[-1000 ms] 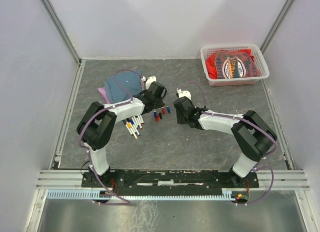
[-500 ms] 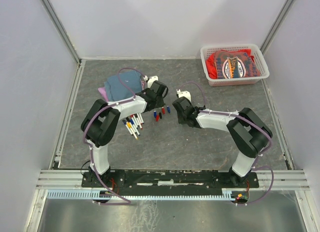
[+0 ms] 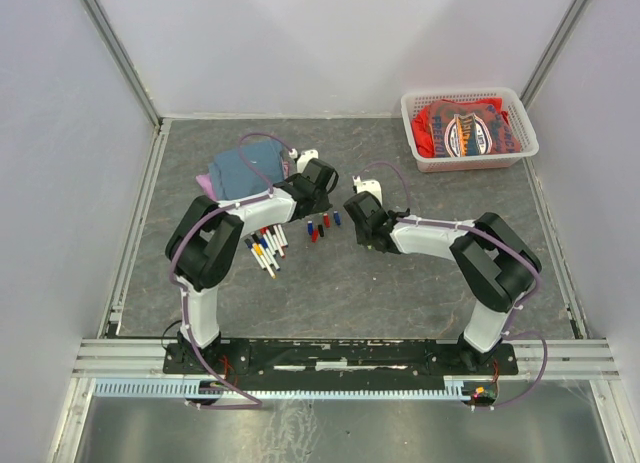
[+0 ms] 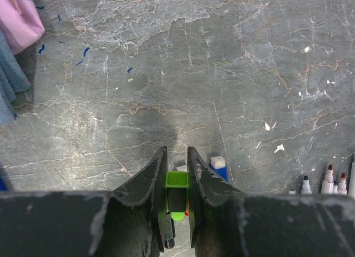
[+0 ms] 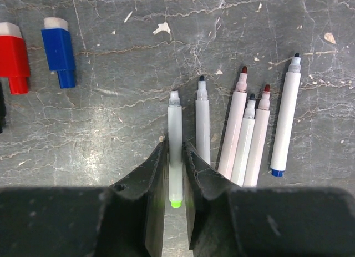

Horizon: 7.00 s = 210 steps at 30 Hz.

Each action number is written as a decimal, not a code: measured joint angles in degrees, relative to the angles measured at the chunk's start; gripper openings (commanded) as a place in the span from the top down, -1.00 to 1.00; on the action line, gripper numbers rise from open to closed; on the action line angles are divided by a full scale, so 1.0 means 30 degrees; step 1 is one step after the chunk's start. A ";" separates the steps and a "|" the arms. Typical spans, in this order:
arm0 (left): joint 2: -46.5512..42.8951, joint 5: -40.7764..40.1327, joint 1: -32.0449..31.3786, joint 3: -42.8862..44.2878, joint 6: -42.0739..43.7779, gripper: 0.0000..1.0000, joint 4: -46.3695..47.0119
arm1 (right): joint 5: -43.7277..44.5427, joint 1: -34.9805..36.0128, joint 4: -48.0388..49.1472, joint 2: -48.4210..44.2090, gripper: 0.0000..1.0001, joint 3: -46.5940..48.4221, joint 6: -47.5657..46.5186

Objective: Open the pen caps
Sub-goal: Place the pen cap at the center of the board, then pick up the pen from the center of the board, then open the pen cap from the pen.

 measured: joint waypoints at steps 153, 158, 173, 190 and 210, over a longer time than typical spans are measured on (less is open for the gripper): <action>-2.1209 -0.6521 0.0772 -1.6269 -0.5595 -0.26 0.2237 | -0.1843 0.5005 -0.3089 0.9107 0.52 1.3325 0.0357; -2.1230 -0.6521 0.0772 -1.6305 -0.5778 -0.31 0.2222 | -0.1617 0.5071 -0.2608 0.9100 0.77 1.3070 0.0590; -2.0327 -0.6229 0.0882 -1.6305 -0.6193 -0.48 0.2273 | -0.1676 0.5144 -0.1304 0.7366 0.98 1.0244 0.0903; -1.7522 -0.0357 0.2171 -1.5489 -0.6171 -0.50 0.4000 | -0.3978 0.5151 0.0911 0.0066 0.98 0.2266 0.1552; -1.3850 0.6725 0.3126 -1.4411 -0.6258 -0.35 0.6768 | -0.6200 0.5180 0.4583 -0.4080 0.98 -0.1202 0.2951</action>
